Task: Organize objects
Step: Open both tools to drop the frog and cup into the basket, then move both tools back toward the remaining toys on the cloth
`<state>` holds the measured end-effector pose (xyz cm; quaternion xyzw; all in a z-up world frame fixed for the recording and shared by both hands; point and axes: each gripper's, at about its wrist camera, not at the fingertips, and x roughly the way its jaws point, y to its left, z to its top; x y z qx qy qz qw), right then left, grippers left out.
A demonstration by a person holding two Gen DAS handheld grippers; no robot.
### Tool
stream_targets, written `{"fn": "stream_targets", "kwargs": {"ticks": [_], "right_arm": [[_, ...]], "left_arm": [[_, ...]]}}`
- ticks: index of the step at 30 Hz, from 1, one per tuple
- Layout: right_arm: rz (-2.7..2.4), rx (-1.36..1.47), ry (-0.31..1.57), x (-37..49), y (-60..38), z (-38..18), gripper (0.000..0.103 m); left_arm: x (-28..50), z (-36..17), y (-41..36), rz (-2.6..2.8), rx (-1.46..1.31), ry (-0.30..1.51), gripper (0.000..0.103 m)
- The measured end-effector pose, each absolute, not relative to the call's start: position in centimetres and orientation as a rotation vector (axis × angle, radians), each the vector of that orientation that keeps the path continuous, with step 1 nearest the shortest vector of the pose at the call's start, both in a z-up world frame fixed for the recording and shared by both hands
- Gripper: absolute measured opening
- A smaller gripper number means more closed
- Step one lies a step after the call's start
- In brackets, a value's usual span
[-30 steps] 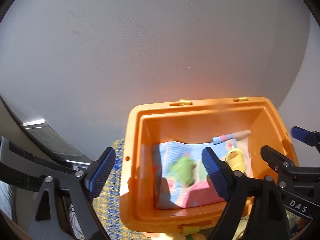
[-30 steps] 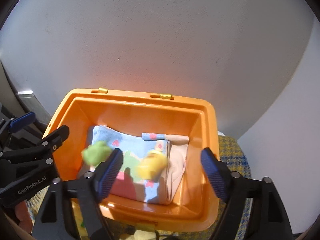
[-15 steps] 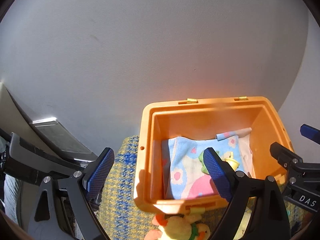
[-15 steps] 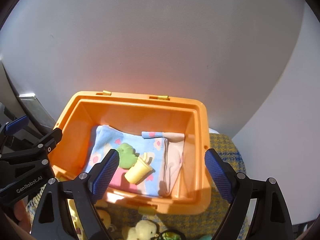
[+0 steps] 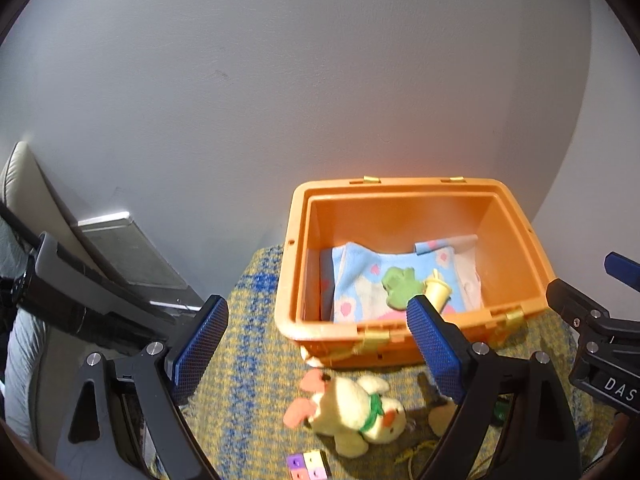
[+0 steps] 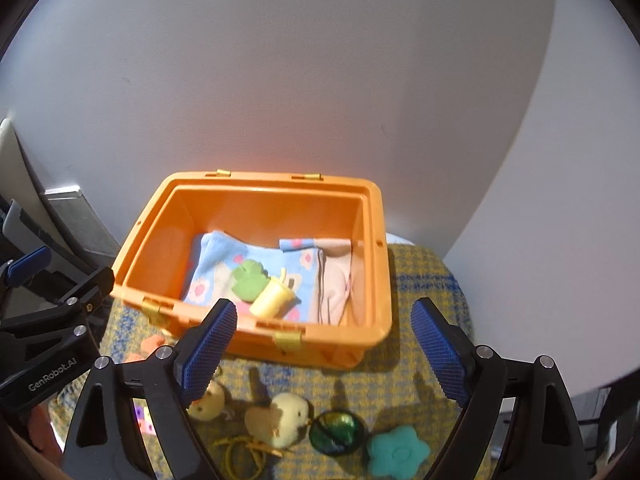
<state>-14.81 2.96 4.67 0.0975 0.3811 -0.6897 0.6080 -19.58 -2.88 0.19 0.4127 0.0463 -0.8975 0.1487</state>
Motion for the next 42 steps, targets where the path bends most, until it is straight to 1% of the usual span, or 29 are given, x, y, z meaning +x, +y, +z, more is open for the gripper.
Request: {"fn": "stream_targets", "kwargs": {"ticks": [11, 21, 22, 24, 28, 32, 36, 41, 42], "right_arm": [[-1.620, 0.264, 0.885, -16.5, 8.3, 3.7, 0.089], [-1.642, 0.300, 0.895, -18.7, 11.7, 2.0, 0.089], [-1.642, 0.304, 0.896, -18.9, 11.9, 1.8, 0.089], [-1.645, 0.311, 0.900, -19.2, 12.5, 1.3, 0.089], [-1.641, 0.321, 0.915, -19.6, 13.5, 0.3, 0.089], [-1.634, 0.331, 0.935, -19.8, 14.3, -0.8, 0.089], [-1.626, 0.350, 0.945, -20.2, 15.0, -1.8, 0.089], [-1.623, 0.363, 0.957, -20.6, 15.7, -2.9, 0.089], [-1.622, 0.365, 0.960, -20.6, 15.8, -3.2, 0.089]], "left_arm": [[-14.7, -0.1, -1.1, -2.589, 1.195, 0.159, 0.091], [-11.6, -2.3, 1.1, -2.591, 1.251, 0.140, 0.094], [-11.3, -2.5, 1.3, -2.592, 1.251, 0.136, 0.095], [-10.5, -2.9, 1.6, -2.598, 1.248, 0.145, 0.100], [-9.2, -3.6, 2.4, -2.605, 1.249, 0.125, 0.103], [-7.9, -4.3, 2.8, -2.583, 1.236, 0.118, 0.103], [-6.7, -5.0, 2.9, -2.557, 1.241, 0.155, 0.103], [-5.3, -5.9, 3.8, -2.541, 1.244, 0.082, 0.103], [-5.1, -6.1, 3.9, -2.542, 1.254, 0.094, 0.103]]}}
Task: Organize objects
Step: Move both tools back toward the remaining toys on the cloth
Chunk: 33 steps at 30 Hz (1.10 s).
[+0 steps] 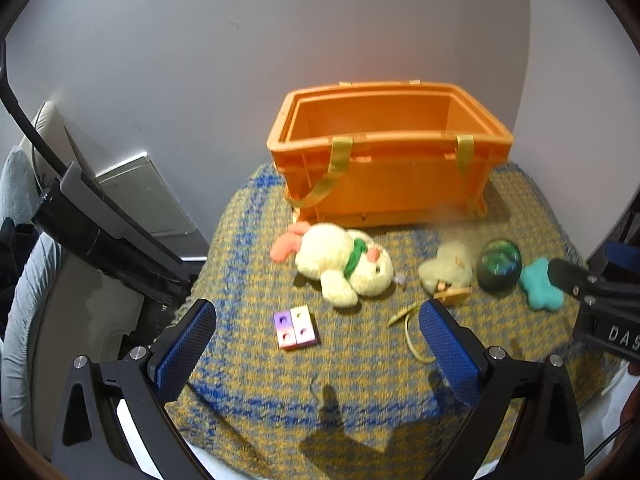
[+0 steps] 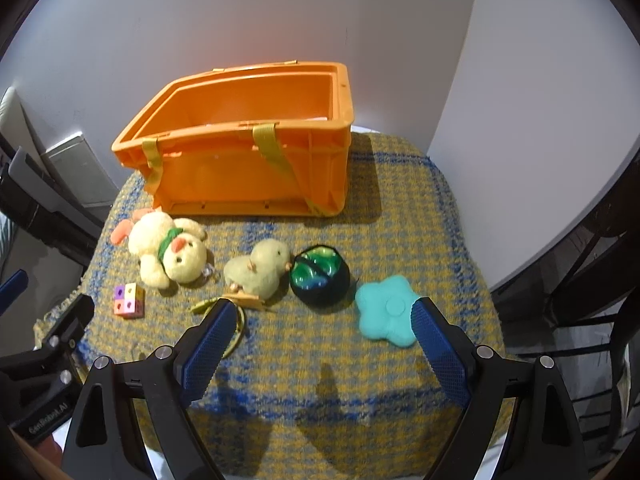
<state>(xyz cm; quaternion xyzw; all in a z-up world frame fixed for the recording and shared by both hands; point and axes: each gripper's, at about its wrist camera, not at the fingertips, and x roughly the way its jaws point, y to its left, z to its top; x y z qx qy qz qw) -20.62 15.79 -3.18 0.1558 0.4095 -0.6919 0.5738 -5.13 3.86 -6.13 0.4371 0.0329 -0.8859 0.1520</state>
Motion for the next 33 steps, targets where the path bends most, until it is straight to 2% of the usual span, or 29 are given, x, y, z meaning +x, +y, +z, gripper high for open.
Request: {"fn": "stream_targets", "kwargs": {"ticks": [6, 14, 33], "right_arm": [[-1.614, 0.379, 0.971, -20.9, 16.3, -4.5, 0.089], [-1.631, 0.360, 0.981, -21.4, 16.0, -6.1, 0.089], [-1.616, 0.415, 0.981, -21.9, 13.7, -9.7, 0.089]], "left_arm": [[-4.2, -8.7, 3.1, -2.553, 1.330, 0.231, 0.103], [-4.2, -10.7, 3.5, -2.564, 1.240, 0.168, 0.103], [-4.8, -14.4, -0.1, -2.451, 1.241, 0.268, 0.103]]}}
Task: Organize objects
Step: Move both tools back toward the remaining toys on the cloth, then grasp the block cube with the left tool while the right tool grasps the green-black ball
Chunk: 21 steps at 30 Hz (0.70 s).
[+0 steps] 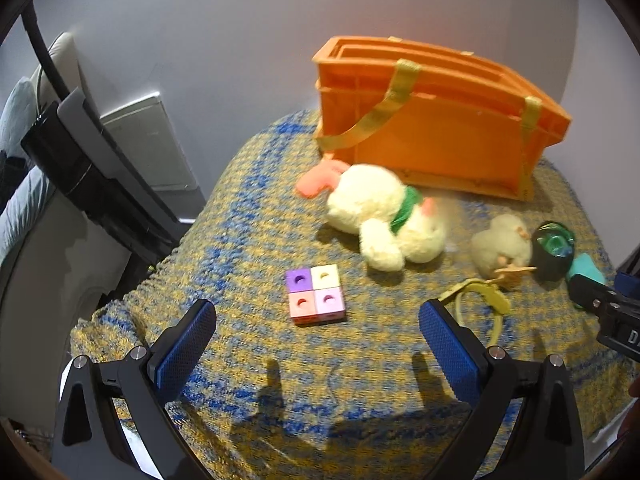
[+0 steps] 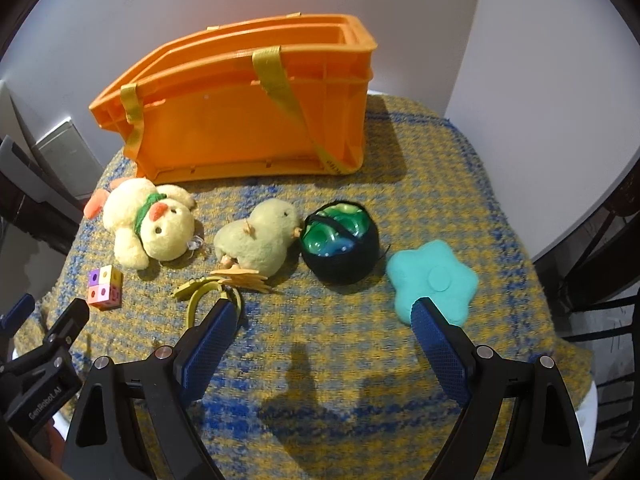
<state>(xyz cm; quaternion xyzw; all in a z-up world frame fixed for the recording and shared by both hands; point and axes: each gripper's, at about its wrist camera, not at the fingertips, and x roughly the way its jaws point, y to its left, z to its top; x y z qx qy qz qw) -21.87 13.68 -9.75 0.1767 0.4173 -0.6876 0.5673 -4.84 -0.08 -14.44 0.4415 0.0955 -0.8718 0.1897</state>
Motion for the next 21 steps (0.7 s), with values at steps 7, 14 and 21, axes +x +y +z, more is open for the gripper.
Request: {"fn": "stream_targets", "kwargs": {"ticks": [7, 14, 21], "right_arm": [[-1.641, 0.406, 0.985, -22.2, 12.6, -10.3, 0.089], [-1.674, 0.412, 0.982, -23.1, 10.4, -10.3, 0.089], [-1.718, 0.414, 1.007, -23.3, 8.1, -11.2, 0.089]], "left_arm": [[-6.7, -16.2, -0.7, -2.407, 1.328, 0.272, 0.103], [-8.6, -17.4, -1.2, -2.407, 1.329, 0.310, 0.103], [-10.3, -18.8, -1.5, -2.382, 1.354, 0.336, 0.103]]}}
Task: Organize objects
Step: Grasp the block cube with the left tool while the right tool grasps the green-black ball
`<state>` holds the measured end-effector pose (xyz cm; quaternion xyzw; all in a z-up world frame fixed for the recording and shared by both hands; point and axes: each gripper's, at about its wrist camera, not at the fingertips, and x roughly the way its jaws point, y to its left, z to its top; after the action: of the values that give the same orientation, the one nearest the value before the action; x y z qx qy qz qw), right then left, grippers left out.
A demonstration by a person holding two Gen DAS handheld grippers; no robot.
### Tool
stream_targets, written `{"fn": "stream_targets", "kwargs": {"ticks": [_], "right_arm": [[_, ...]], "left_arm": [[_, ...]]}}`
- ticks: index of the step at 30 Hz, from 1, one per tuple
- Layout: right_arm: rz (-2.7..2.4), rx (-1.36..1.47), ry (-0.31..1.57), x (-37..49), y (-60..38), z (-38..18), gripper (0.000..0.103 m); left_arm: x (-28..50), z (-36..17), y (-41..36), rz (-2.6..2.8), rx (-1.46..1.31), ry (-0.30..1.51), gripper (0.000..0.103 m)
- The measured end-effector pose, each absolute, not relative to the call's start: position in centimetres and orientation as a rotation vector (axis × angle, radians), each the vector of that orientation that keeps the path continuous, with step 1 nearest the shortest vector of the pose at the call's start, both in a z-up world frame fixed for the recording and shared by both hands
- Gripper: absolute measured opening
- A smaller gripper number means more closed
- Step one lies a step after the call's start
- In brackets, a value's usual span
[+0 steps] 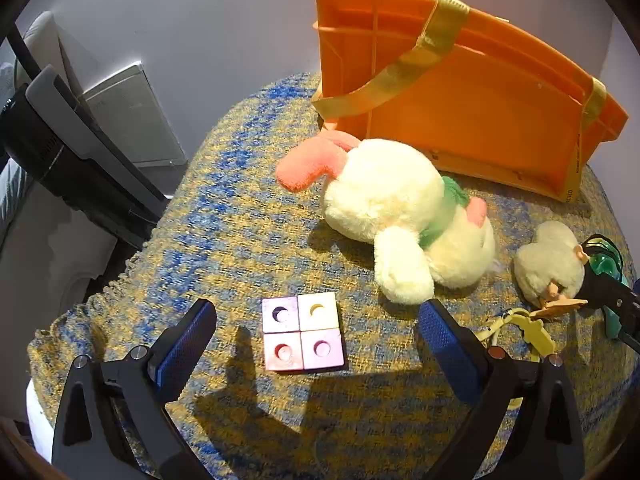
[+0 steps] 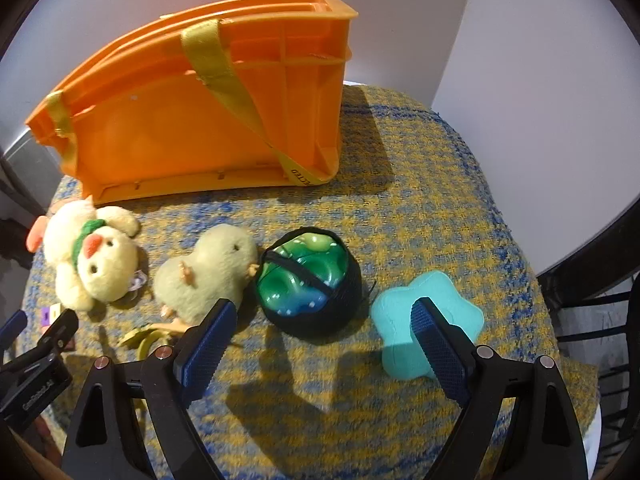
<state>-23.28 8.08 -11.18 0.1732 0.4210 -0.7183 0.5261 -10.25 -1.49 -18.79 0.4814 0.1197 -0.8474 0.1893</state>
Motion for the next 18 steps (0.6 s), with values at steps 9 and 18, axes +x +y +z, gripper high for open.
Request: {"fn": "stream_targets", "kwargs": {"ticks": [9, 18], "right_arm": [[-1.736, 0.384, 1.050, -23.1, 7.1, -12.1, 0.088], [-1.710, 0.409, 1.053, -23.5, 6.3, -12.9, 0.069]], "left_arm": [[-11.1, -20.3, -1.7, -2.351, 1.387, 0.349, 0.103], [-11.6, -21.3, -1.6, -2.342, 1.413, 0.364, 0.087]]}}
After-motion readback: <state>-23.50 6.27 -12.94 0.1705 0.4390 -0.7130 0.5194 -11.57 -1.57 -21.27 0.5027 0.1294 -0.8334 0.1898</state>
